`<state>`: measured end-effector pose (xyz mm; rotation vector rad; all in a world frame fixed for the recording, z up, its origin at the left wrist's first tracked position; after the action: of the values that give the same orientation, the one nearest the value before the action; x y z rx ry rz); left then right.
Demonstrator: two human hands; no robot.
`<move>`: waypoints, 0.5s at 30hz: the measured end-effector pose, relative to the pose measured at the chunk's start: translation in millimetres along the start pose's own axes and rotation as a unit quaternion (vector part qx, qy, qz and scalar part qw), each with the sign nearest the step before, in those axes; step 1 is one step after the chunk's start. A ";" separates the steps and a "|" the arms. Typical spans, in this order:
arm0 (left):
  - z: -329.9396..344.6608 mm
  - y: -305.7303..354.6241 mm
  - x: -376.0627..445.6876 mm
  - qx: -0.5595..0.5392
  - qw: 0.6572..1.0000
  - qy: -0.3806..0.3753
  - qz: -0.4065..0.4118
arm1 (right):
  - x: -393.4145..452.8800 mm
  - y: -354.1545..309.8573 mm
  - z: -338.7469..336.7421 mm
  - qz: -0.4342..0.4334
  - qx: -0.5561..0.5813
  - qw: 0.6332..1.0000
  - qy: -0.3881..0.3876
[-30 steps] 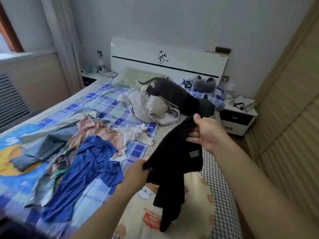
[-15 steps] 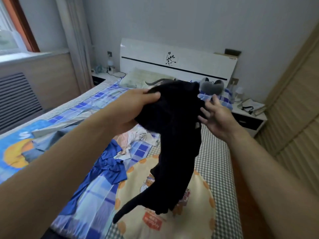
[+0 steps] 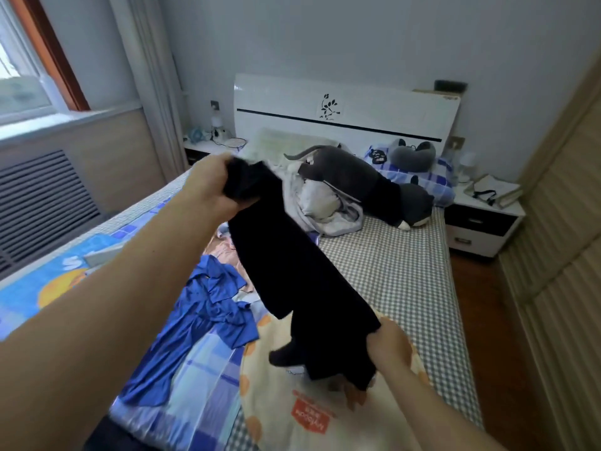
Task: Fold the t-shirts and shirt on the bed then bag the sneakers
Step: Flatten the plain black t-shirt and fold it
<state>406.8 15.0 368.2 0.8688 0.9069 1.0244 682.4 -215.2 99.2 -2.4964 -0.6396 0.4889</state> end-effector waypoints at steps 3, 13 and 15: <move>-92.6 -31.7 31.4 -0.013 0.993 0.108 -0.055 | 18.1 25.2 -26.2 -0.019 -0.071 0.997 0.011; -23.7 -10.1 59.6 -0.086 0.996 -0.011 -0.016 | 88.8 -14.5 -228.4 0.050 0.121 0.975 0.178; 10.0 21.1 77.0 -0.153 0.987 -0.046 0.014 | 66.3 -43.1 -299.0 0.007 0.180 0.945 0.273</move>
<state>428.6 92.1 375.4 0.6660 0.6392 1.1051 857.5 -263.4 349.6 -2.1404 -0.2785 -0.0899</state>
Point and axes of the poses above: each hand's wrist, its own x-axis towards the middle knuckle, its own z-axis out of the palm, y = z × x, the point moved 10 cm from there along x, towards the middle knuckle, and after that the axes turned 4 degrees about z, right-handed, at the moved point
